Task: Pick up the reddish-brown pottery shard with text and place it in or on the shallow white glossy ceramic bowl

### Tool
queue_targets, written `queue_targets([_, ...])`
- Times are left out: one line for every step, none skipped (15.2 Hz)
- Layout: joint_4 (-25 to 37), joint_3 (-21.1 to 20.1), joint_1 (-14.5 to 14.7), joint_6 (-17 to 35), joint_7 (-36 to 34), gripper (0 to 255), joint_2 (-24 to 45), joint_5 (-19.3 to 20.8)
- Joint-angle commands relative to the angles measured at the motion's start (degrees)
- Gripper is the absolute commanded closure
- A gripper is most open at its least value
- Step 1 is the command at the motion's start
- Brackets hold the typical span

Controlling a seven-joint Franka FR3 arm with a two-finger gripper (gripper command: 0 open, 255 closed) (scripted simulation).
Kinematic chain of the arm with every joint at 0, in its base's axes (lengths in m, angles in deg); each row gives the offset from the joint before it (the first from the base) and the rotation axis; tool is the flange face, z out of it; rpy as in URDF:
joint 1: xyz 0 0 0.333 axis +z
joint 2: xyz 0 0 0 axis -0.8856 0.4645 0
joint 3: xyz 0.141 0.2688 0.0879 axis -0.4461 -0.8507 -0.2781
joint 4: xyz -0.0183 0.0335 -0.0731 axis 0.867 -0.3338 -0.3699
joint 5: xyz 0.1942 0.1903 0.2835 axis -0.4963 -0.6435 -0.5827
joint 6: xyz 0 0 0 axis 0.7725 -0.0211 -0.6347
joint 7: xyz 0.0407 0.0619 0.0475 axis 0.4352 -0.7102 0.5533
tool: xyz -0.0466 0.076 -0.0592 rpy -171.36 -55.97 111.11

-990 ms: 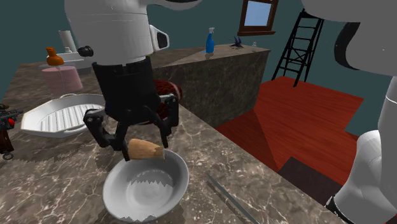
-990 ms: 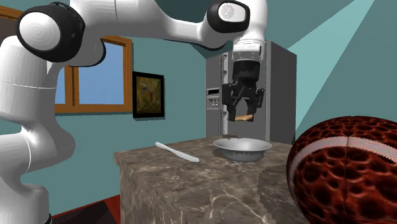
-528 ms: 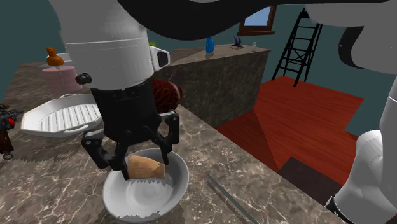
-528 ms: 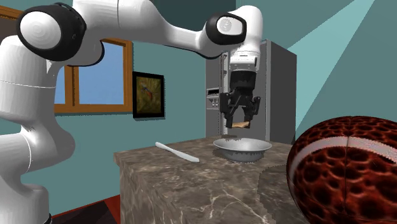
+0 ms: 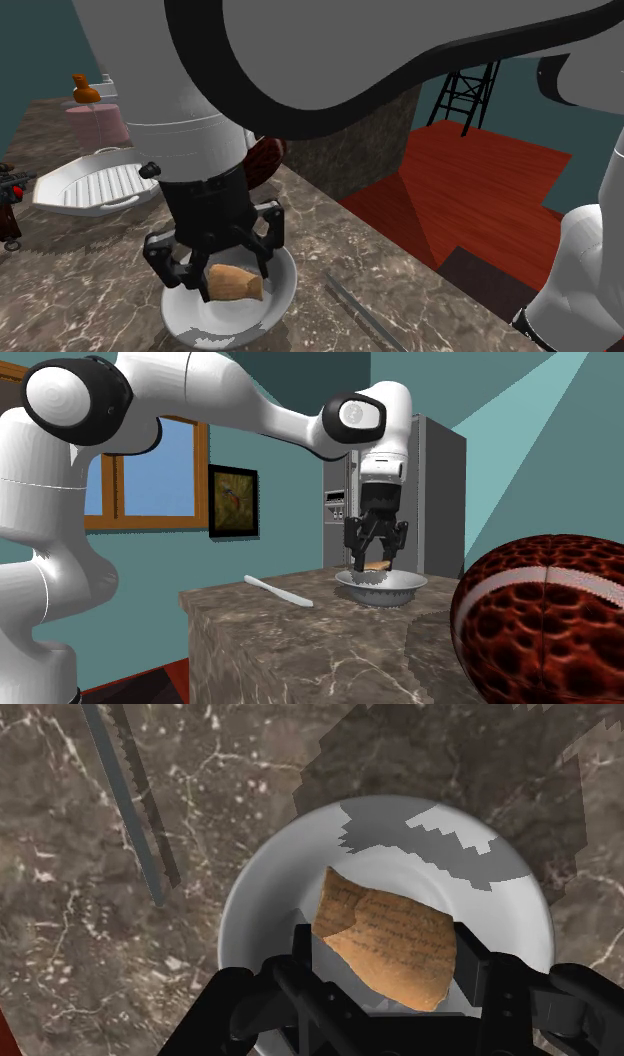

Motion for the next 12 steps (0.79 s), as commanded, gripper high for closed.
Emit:
queue_targets([-0.1, 0.0, 0.0, 0.2, 0.0, 255, 0.0, 0.0])
queue_targets([-0.1, 0.0, 0.0, 0.2, 0.0, 255, 0.0, 0.0])
queue_targets([-0.1, 0.0, 0.0, 0.2, 0.0, 255, 0.0, 0.0])
queue_targets([-0.1, 0.0, 0.0, 0.2, 0.0, 255, 0.0, 0.0])
queue_targets([-0.1, 0.0, 0.0, 0.2, 0.0, 255, 0.0, 0.0])
queue_targets([-0.1, 0.0, 0.0, 0.2, 0.0, 0, 0.0, 0.0])
queue_targets([-0.1, 0.0, 0.0, 0.2, 0.0, 0, 0.0, 0.0])
queue_targets([-0.1, 0.0, 0.0, 0.2, 0.0, 0, 0.0, 0.0])
queue_targets([-0.1, 0.0, 0.0, 0.2, 0.0, 0, 0.0, 0.0])
queue_targets([-0.1, 0.0, 0.0, 0.2, 0.0, 0, 0.0, 0.0])
queue_targets([-0.1, 0.0, 0.0, 0.2, 0.0, 0, 0.0, 0.0])
queue_targets([2.3, 0.0, 0.2, -1.9, -0.1, 0, 0.4, 0.2])
